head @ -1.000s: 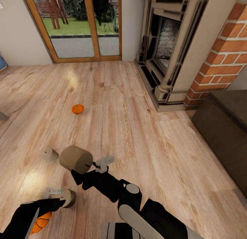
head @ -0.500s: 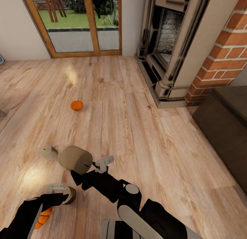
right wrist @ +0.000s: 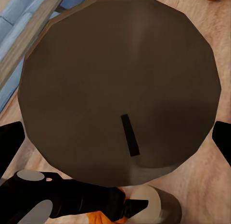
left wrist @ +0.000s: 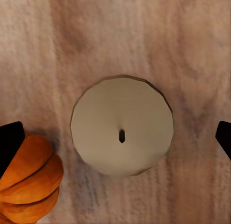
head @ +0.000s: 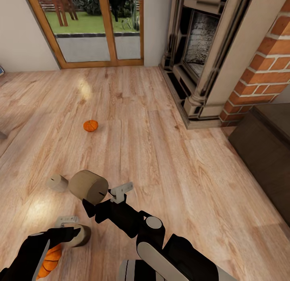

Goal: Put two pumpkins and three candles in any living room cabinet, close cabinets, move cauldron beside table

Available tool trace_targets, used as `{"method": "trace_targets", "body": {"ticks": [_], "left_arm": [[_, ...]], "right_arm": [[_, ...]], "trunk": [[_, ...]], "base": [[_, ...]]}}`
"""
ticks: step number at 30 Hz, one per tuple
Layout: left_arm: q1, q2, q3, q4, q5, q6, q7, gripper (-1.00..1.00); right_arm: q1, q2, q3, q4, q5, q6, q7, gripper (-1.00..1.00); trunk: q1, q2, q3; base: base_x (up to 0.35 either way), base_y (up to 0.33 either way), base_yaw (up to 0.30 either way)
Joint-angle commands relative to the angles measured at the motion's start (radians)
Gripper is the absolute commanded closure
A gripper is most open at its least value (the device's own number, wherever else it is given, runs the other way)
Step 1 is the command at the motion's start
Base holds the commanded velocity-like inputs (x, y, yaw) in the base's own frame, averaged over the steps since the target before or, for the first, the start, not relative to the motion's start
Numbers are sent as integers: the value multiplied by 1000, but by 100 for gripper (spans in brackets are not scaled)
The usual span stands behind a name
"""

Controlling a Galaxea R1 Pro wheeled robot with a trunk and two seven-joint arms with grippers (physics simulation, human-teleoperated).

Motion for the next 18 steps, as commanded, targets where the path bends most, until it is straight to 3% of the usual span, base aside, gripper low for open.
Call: {"method": "trace_targets", "body": {"ticks": [1, 7, 18], "left_arm": [[-1, 0, 2, -1, -11, 3, -9, -100], [-1, 0, 2, -1, -10, 2, -10, -100], [-1, 2, 3, -1, -8, -3, -9, -100]], "right_arm": [[-1, 1, 1, -1, -10, 1, -7, 100], [-1, 2, 0, 0, -6, 1, -7, 100], [-1, 2, 1, 0, -5, 1, -7, 100]], "trunk": [[0, 0, -1], [0, 0, -1], [4, -3, -39]], "base": [[4, 88, 0], [1, 17, 0], [0, 0, 0]]}}
